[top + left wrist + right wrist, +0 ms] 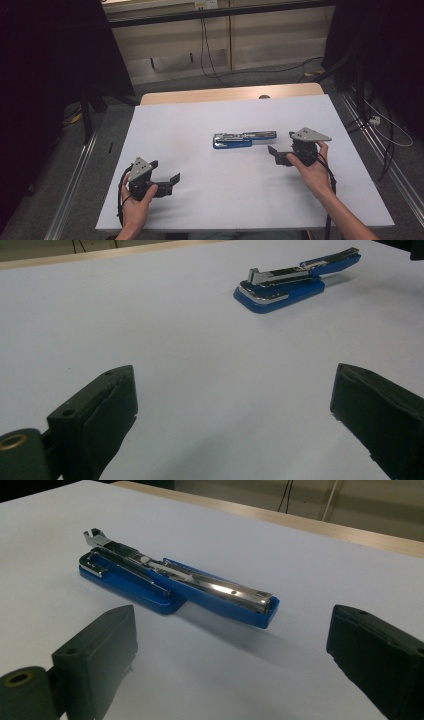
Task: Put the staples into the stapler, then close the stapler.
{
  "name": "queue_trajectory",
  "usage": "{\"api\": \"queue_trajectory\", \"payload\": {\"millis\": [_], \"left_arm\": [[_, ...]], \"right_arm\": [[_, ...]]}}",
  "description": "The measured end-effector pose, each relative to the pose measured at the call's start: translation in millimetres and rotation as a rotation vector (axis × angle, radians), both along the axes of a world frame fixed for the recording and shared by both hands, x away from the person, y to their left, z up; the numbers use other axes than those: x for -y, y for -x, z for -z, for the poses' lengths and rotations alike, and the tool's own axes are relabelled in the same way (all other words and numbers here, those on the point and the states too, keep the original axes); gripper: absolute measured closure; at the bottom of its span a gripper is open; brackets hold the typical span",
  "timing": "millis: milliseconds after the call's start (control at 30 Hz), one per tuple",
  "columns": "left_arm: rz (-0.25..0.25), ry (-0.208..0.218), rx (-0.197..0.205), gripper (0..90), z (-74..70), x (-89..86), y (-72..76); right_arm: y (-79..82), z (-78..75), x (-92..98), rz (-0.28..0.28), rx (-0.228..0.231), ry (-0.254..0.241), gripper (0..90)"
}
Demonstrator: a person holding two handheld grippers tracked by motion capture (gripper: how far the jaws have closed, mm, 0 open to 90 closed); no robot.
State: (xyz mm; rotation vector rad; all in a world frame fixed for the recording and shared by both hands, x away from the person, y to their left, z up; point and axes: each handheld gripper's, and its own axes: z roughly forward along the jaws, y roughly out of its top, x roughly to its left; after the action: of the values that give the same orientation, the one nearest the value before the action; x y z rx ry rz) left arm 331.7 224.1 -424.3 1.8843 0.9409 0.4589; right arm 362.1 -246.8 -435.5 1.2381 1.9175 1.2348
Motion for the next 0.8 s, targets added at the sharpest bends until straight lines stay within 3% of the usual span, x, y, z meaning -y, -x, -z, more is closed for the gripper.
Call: {"api": "queue_trajectory", "payload": {"millis": [333, 467, 567, 667, 767, 800], "left_arm": [[0.016, 0.011, -0.005, 6.4, 0.2, 0.8, -0.9], [0.015, 0.006, -0.005, 6.5, 0.9, -0.4, -2.5], [0.015, 0.011, 0.001, 6.5, 1.0, -0.4, -4.9], [0.020, 0.012, 0.012, 6.3, 0.0, 1.9, -6.1], [0.024, 0.016, 0.010, 6.3, 1.0, 4.5, -8.0], [0.024, 0.022, -0.009, 6.3, 1.5, 5.0, -9.2]], "right_arm": [[5.4, 1.7, 0.5, 0.008, 0.033, 0.022, 5.1], [2.9, 1.9, 0.8, 0.005, 0.026, 0.029, 5.1], [1.0, 2.0, 0.0, -0.004, -0.002, 0.017, 6.5], [0.6, 2.8, -2.0, -0.018, -0.036, 0.043, 7.3], [0.7, 4.1, -2.4, -0.039, -0.071, -0.012, 11.5], [0.6, 4.1, -2.9, -0.040, -0.071, -0.016, 11.8]]}}
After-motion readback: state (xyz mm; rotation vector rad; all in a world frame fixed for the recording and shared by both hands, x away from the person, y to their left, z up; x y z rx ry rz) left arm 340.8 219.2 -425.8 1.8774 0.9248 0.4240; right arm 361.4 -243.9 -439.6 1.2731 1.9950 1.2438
